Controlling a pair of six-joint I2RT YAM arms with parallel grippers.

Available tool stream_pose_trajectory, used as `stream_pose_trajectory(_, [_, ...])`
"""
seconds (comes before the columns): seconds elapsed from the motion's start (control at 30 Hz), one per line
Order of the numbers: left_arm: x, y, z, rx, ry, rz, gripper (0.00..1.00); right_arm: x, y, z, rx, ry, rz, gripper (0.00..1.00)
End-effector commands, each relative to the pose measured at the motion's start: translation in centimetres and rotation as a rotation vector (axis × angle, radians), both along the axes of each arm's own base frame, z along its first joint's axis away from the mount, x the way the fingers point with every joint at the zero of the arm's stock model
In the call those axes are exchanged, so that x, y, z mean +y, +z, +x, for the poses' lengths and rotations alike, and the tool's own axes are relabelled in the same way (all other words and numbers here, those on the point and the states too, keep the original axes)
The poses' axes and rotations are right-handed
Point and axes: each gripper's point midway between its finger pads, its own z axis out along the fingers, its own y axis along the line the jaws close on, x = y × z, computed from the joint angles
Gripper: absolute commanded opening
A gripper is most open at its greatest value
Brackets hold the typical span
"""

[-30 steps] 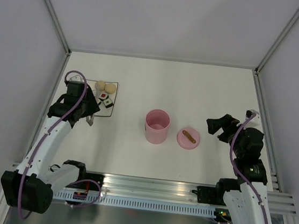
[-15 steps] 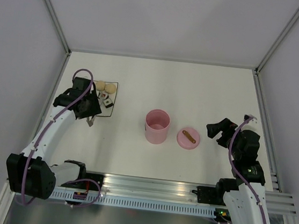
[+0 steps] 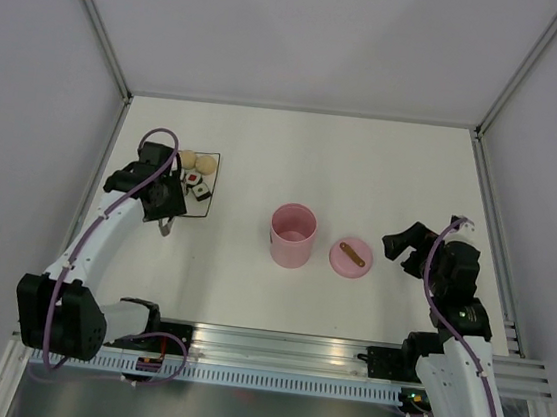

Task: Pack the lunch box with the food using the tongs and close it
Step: Pick up the food using the clamp

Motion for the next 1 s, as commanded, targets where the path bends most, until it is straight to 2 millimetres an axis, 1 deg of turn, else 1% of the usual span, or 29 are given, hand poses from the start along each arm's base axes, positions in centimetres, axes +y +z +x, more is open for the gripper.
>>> stream_pose_trajectory(0.0, [-0.3,0.9,1.3,-0.025,-0.048,0.004,0.58,0.1,0.4,0.6,-0.011,-0.003,0.014,0.98])
stream_pose_trajectory(0.3, [0.7,0.6,2.3,-0.003,-0.049,0.068,0.58,0.0,0.4,1.1,-0.011,-0.016,0.01,0.98])
stream_pose_trajectory(0.43, [0.6,0.3,3.0,-0.002,-0.049,0.069,0.58,-0.1,0.1,1.1,-0.009,-0.022,0.01,0.98])
stream_pose_trajectory(0.53, [0.1,-0.1,3.4,0.009,-0.061,0.049,0.57,-0.2,0.0,1.2,-0.001,-0.022,0.003,0.98])
stream_pose_trajectory(0.67, [0.3,-0.5,3.4,0.019,-0.058,0.055,0.56,-0.4,0.0,1.3,0.003,-0.031,-0.003,0.98])
stream_pose_trajectory(0.83, [0.3,-0.3,3.1,0.006,-0.053,0.055,0.53,-0.4,-0.3,1.3,0.011,-0.039,0.001,0.98])
stream_pose_trajectory(0.97, [-0.2,-0.3,2.8,0.005,-0.071,0.027,0.5,-0.5,-0.3,1.4,0.014,-0.045,0.003,0.98])
